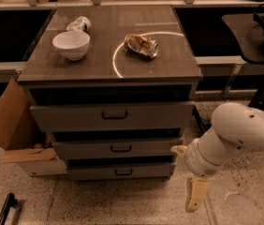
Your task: Open middle drawer
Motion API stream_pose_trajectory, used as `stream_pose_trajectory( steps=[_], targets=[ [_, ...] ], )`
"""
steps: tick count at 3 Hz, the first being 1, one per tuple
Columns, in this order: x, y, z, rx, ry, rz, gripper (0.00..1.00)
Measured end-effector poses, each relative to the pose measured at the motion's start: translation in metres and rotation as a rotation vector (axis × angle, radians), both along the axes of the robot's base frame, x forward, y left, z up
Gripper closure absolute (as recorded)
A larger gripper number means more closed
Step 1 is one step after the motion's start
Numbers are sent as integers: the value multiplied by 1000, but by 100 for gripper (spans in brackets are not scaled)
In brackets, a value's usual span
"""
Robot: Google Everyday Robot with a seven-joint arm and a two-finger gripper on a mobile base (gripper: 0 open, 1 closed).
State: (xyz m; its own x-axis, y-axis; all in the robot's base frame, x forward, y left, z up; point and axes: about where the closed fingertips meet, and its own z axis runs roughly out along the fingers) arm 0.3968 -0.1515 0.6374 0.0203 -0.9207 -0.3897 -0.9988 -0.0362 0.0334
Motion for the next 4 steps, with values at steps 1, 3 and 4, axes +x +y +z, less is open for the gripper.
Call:
stream_pose_trajectory(
  steps=[1,3,4],
  targets=[
    [6,0,-14,20,-4,-16,0],
    [97,19,-117,-70,-109,5,0],
    [99,18,-128,-87,-101,11,0]
  ],
)
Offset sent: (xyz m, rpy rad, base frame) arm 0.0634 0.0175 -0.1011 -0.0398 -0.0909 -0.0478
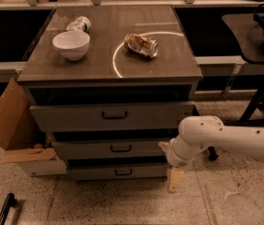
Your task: Open middle drawer
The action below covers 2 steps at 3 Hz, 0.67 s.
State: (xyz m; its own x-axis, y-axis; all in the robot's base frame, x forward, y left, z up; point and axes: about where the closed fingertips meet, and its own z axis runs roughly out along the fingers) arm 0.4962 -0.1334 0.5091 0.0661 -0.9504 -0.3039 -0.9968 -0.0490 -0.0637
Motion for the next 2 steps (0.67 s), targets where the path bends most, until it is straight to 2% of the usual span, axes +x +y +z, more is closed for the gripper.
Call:
stream_pose_trajectory(
  steps=[1,2],
  targets=[
    [16,-5,-18,-60,-33,-10,0],
    [36,-9,-31,-68,-65,-11,0]
  ],
)
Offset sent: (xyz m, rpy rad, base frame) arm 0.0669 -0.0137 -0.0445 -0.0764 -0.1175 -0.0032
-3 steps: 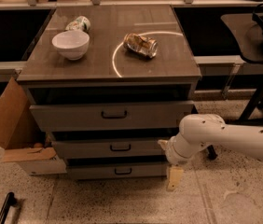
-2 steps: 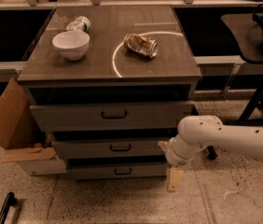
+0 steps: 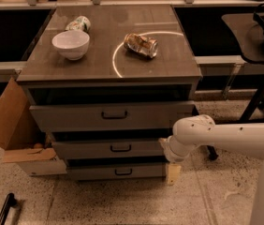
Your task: Open middle drawer
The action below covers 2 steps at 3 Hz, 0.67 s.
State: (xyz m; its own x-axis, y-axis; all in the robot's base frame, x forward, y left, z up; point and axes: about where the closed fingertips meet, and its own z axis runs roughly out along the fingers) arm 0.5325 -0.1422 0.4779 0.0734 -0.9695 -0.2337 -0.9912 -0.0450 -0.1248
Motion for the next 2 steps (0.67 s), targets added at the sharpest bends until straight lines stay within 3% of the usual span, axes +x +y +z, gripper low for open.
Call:
stream_pose_trajectory(
  steps=[2],
  targets=[
    [49,3,-15,47,-86,22,0]
  ],
)
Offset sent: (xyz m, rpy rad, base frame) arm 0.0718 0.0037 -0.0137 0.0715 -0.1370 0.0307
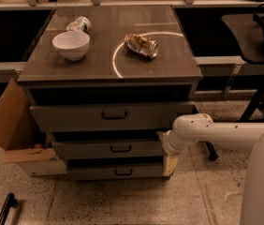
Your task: Open middle drawer
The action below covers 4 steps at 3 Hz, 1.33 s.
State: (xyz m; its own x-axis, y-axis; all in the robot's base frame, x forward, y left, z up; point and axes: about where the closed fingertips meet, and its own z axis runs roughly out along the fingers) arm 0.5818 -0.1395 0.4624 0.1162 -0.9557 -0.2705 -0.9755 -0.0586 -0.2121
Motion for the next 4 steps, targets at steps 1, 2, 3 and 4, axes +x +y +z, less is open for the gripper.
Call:
stream_pose_trajectory(
  steps=[1,2,3,4],
  targets=[
    [15,2,-7,12,-9,2,0],
    [24,6,-22,25,10,4,0],
    [27,12,-39,39,38,12,19],
    [19,13,-39,40,35,14,42]
  ],
)
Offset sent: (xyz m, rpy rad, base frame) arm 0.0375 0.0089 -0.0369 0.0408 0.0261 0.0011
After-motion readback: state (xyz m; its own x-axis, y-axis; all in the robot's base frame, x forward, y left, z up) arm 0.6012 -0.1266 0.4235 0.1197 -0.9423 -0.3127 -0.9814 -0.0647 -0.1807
